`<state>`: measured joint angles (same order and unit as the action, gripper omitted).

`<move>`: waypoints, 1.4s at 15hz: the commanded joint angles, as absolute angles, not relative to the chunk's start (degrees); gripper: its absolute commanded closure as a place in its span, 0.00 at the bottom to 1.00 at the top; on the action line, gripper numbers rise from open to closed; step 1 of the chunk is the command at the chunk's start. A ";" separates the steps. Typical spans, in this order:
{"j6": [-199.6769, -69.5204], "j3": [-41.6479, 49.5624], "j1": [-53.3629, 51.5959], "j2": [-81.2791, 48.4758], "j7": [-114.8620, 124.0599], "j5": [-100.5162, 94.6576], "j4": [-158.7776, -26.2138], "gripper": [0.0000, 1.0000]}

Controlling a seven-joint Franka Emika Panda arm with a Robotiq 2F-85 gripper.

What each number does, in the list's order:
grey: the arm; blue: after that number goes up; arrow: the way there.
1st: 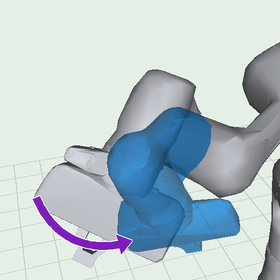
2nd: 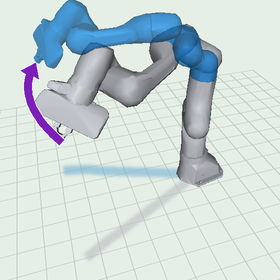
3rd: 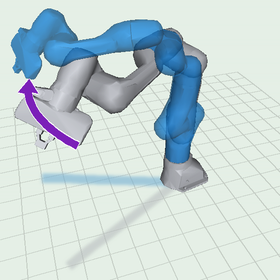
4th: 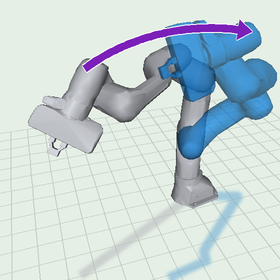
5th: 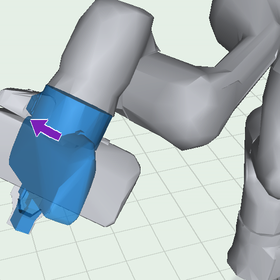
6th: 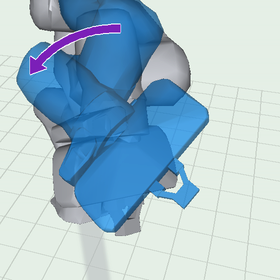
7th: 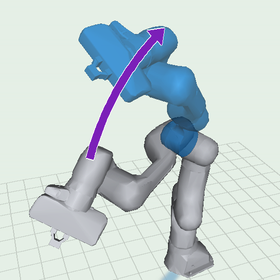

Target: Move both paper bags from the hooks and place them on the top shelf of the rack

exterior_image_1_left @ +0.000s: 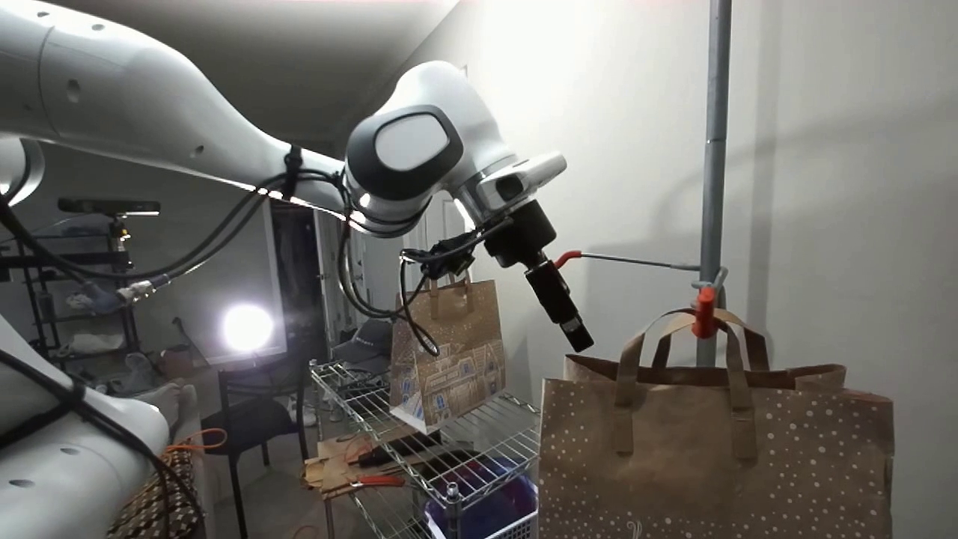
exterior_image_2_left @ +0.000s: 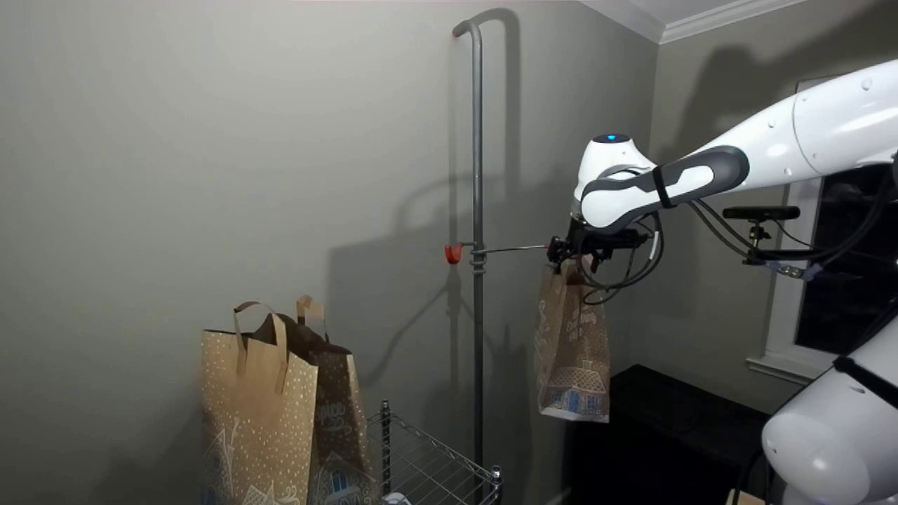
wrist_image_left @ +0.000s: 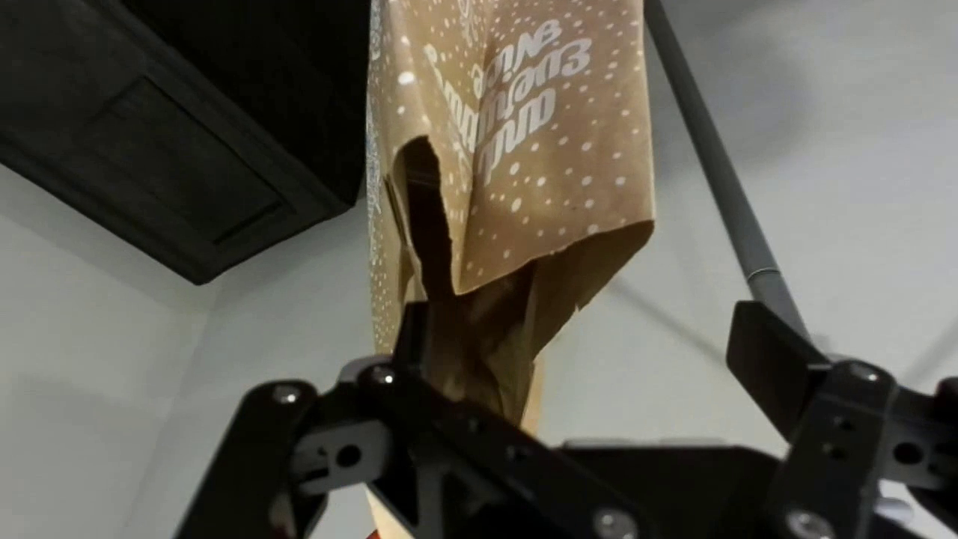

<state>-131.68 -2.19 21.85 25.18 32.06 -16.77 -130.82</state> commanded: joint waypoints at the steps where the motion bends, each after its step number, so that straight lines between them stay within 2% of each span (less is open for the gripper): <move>1: -130.33 -3.53 23.16 23.48 40.86 -22.03 -128.65 0.00; 6: -128.65 -2.93 22.53 22.49 48.65 -27.68 -127.97 0.00; 21: -137.86 1.89 21.11 14.37 59.34 -39.92 -122.53 0.00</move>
<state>-136.59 1.10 22.17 15.87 54.15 -37.50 -124.21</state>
